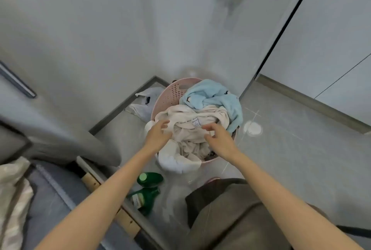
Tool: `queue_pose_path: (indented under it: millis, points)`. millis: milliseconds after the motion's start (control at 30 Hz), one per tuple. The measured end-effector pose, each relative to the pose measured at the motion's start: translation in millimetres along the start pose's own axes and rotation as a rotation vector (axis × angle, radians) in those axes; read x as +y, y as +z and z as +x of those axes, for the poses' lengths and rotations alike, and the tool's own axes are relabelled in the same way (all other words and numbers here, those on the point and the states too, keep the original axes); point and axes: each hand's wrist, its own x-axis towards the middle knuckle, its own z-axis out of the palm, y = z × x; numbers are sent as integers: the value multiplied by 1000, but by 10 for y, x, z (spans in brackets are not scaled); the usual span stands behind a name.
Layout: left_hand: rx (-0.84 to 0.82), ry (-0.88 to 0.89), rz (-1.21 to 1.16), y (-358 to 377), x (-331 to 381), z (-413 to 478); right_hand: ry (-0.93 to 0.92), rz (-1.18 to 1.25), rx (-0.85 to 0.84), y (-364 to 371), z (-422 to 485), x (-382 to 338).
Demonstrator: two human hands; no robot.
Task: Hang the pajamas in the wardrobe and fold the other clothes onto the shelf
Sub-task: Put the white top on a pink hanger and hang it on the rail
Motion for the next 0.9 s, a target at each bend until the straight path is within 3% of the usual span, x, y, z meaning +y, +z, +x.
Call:
queue_pose_path:
  millis: [100, 300, 500, 600, 800, 900]
  points:
    - [-60, -16, 228, 93, -136, 238, -2, -120, -2, 103, 249, 175]
    - [-88, 13, 332, 422, -269, 705, -53, -138, -19, 252, 575, 548]
    - [-33, -79, 650, 602, -436, 993, -73, -39, 2, 293, 676, 737]
    - [21, -37, 764, 579, -462, 1040, -84, -22, 10, 276, 692, 745]
    - [197, 193, 591, 420, -226, 833, -116, 1, 49, 145, 667, 549]
    - [205, 340, 508, 188, 66, 644, -212, -51, 46, 45, 598, 376]
